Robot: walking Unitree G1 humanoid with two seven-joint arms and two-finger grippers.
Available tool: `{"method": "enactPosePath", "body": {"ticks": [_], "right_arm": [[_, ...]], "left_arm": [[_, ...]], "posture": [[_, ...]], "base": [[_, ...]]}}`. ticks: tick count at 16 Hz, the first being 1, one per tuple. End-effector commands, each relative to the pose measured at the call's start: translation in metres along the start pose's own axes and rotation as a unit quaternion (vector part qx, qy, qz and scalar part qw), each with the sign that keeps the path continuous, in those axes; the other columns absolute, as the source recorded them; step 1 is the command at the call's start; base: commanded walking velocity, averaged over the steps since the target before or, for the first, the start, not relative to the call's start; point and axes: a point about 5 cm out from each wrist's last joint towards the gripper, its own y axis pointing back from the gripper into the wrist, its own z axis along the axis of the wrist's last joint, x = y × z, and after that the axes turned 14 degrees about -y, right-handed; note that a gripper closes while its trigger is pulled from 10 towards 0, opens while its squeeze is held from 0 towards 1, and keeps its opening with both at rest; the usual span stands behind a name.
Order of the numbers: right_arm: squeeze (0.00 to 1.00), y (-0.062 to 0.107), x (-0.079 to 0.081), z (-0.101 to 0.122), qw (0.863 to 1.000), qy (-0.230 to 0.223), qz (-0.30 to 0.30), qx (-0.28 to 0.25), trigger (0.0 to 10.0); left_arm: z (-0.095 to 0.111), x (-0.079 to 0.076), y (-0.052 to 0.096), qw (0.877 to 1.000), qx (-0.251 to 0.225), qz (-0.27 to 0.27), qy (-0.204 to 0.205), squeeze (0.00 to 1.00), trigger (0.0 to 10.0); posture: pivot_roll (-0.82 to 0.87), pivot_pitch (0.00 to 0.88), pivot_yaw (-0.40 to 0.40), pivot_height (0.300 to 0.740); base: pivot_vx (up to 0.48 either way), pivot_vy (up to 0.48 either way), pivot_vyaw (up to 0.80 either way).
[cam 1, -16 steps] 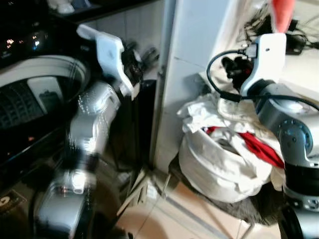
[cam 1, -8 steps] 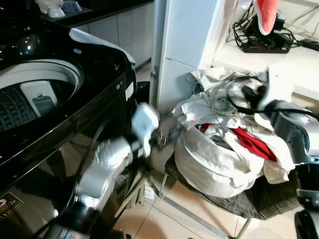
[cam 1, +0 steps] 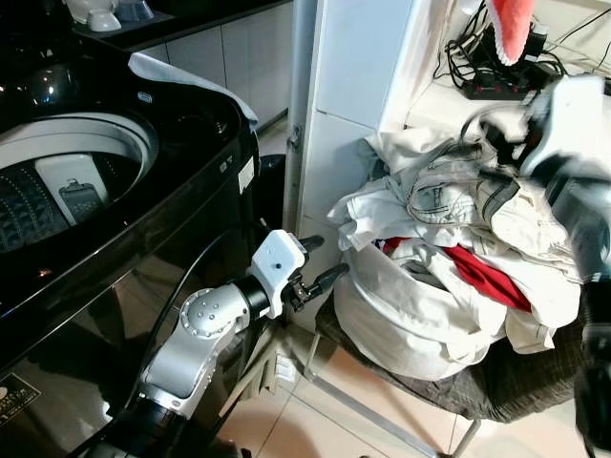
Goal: Clothes washing
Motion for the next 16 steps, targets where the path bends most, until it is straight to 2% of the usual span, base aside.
{"method": "enactPosePath", "body": {"ticks": [1, 3, 5, 6, 7, 10, 13, 14, 15, 16], "right_arm": [[1.0, -0.001, -0.011, -0.007, 0.999, 0.008, -0.016, 0.029, 10.0], [1.0, -0.007, -0.022, -0.023, 0.995, 0.007, -0.043, 0.087, 10.0], [1.0, -0.009, -0.033, -0.032, 0.99, 0.013, -0.078, 0.113, 10.0], [0.09, -0.01, -0.034, -0.039, 0.989, 0.004, -0.071, 0.127, 10.0], [0.0, -0.011, -0.034, -0.044, 0.989, -0.011, -0.058, 0.135, 10.0], [0.0, -0.014, -0.028, -0.052, 0.985, -0.082, -0.021, 0.147, 10.0], [0.0, -0.013, -0.026, -0.058, 0.974, -0.175, 0.004, 0.144, 10.0], [0.0, -0.012, -0.026, -0.062, 0.971, -0.189, 0.005, 0.149, 6.3], [0.0, -0.011, -0.026, -0.066, 0.97, -0.188, 0.002, 0.154, 3.9], [0.0, -0.011, -0.026, -0.068, 0.969, -0.193, -0.001, 0.155, 0.0]], "left_arm": [[0.006, -0.002, -0.004, 1.0, -0.009, -0.016, -0.005, 0.0, 10.0], [0.008, -0.003, -0.005, 1.0, -0.014, -0.024, -0.001, 0.0, 10.0], [0.01, 0.0, -0.005, 1.0, -0.018, -0.016, 0.008, 0.0, 10.0], [0.012, 0.0, -0.004, 1.0, -0.023, -0.013, 0.013, 0.0, 10.0], [0.012, -0.001, -0.003, 0.999, -0.028, -0.015, 0.015, 0.0, 10.0], [0.014, -0.005, -0.001, 0.999, -0.028, -0.044, 0.012, 0.0, 10.0], [0.018, -0.004, -0.003, 0.999, -0.036, -0.038, 0.01, 0.0, 10.0], [0.019, -0.005, -0.003, 0.999, -0.038, -0.037, 0.012, 0.0, 10.0], [0.019, -0.006, -0.002, 0.999, -0.037, -0.038, 0.012, 0.0, 10.0], [0.018, -0.007, -0.002, 0.998, -0.035, -0.041, 0.012, 0.0, 10.0]], "posture": [[-0.01, 0.0, -0.058, 0.74], [-0.03, 0.0, -0.044, 0.74], [-0.01, 0.0, -0.059, 0.74], [-0.01, 0.0, -0.062, 0.74], [-0.01, 0.0, -0.062, 0.74], [-0.01, 0.0, -0.065, 0.74], [0.01, 0.0, -0.091, 0.74], [0.01, 0.0, -0.092, 0.74], [0.01, 0.0, -0.091, 0.74], [0.01, 0.0, -0.091, 0.74]], "base": [[0.0, 0.0, 0.0], [0.0, 0.0, 0.0], [0.0, 0.0, 0.0], [0.0, 0.0, 0.0], [0.0, 0.0, 0.0], [0.0, 0.0, 0.0], [0.0, 0.0, 0.0], [0.0, 0.0, 0.0], [0.0, 0.0, 0.0], [0.0, 0.0, 0.0]]}}
